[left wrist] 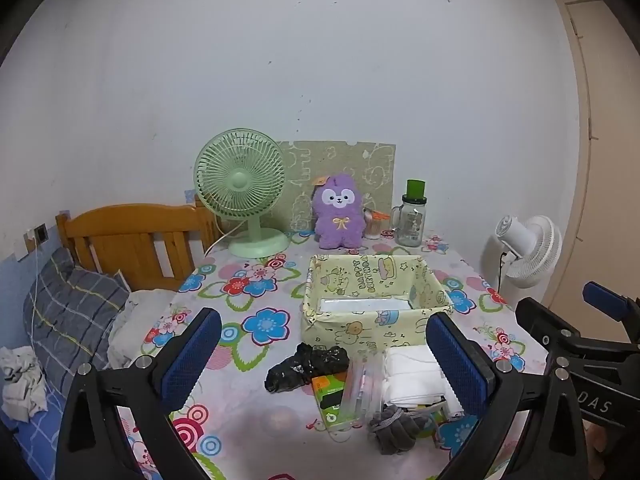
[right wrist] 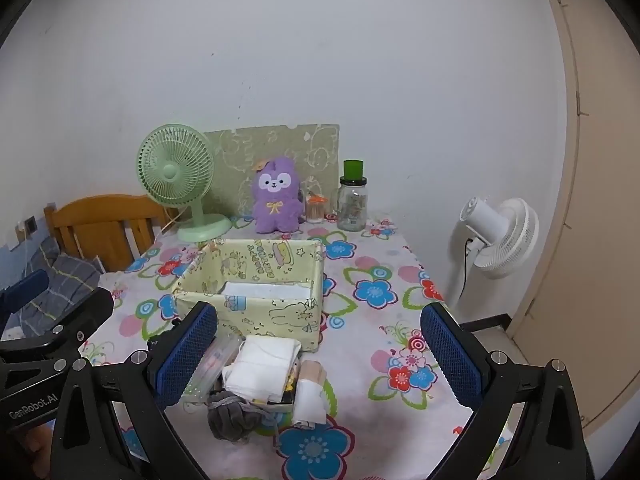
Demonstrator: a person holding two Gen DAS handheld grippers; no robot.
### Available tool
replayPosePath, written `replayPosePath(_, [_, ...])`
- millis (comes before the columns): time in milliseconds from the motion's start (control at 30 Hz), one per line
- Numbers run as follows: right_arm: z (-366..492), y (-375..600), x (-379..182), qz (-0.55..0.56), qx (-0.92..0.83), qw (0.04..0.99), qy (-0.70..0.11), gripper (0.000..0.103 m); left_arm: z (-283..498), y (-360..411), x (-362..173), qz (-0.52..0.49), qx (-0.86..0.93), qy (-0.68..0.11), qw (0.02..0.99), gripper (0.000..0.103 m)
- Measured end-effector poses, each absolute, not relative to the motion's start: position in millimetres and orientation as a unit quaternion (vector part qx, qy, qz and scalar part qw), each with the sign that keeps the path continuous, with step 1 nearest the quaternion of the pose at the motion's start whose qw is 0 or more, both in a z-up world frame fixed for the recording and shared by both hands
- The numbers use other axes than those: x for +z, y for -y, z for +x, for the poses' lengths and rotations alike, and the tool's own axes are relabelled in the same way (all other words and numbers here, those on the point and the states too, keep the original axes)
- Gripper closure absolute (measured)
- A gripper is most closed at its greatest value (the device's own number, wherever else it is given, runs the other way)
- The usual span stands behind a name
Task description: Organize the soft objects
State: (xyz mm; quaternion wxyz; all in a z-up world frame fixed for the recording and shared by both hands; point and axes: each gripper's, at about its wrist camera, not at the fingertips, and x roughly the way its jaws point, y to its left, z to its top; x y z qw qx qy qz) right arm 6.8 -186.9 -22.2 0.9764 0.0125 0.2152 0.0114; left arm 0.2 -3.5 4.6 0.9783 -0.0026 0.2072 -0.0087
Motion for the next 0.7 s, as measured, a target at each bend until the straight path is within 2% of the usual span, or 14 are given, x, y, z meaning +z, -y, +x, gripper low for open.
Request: replayPosePath(700, [4.3, 189.5, -17.4, 0.028, 0.015, 0.978, -0.205, 0.001, 6.9, 2.3, -3.2, -0.011, -0.004, -0.225, 0.974, 0.000])
